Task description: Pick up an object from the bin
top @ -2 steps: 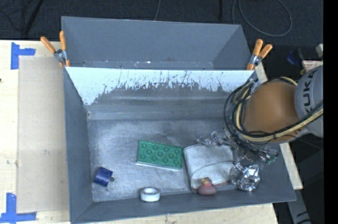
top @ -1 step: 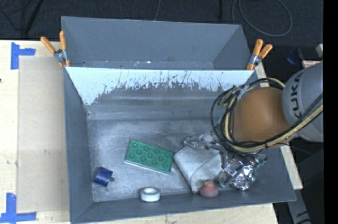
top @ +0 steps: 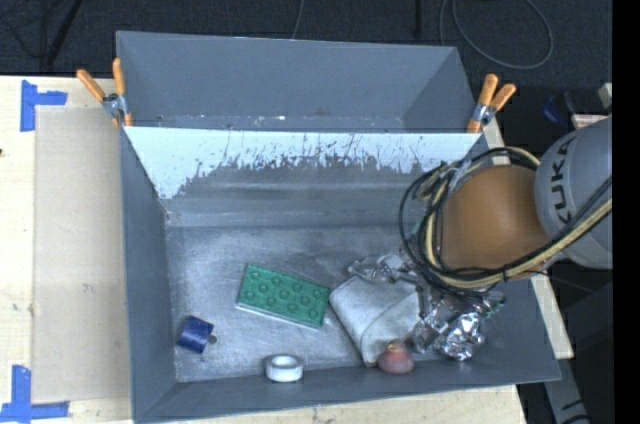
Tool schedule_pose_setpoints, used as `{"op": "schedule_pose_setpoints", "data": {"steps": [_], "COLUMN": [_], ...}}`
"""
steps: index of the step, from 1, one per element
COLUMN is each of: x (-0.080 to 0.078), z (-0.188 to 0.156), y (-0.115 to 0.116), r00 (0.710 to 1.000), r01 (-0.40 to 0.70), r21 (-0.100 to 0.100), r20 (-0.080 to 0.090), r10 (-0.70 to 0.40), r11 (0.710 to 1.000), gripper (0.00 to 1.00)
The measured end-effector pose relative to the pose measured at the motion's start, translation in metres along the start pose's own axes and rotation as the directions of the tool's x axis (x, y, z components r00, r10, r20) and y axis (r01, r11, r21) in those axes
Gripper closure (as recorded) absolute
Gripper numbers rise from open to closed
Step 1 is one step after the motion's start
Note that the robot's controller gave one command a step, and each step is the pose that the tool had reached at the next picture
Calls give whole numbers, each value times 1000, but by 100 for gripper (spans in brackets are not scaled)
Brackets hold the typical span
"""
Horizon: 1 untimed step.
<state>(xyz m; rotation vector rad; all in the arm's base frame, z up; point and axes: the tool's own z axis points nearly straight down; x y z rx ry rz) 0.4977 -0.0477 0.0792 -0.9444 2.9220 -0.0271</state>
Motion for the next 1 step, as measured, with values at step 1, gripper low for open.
{"op": "schedule_pose_setpoints", "data": {"steps": [1], "x": [13], "z": [-138], "y": [-8], "r00": [999], "r01": [6], "r21": [-32], "r20": [-54], "r10": [-8], "r11": [999], "gripper": [100]}}
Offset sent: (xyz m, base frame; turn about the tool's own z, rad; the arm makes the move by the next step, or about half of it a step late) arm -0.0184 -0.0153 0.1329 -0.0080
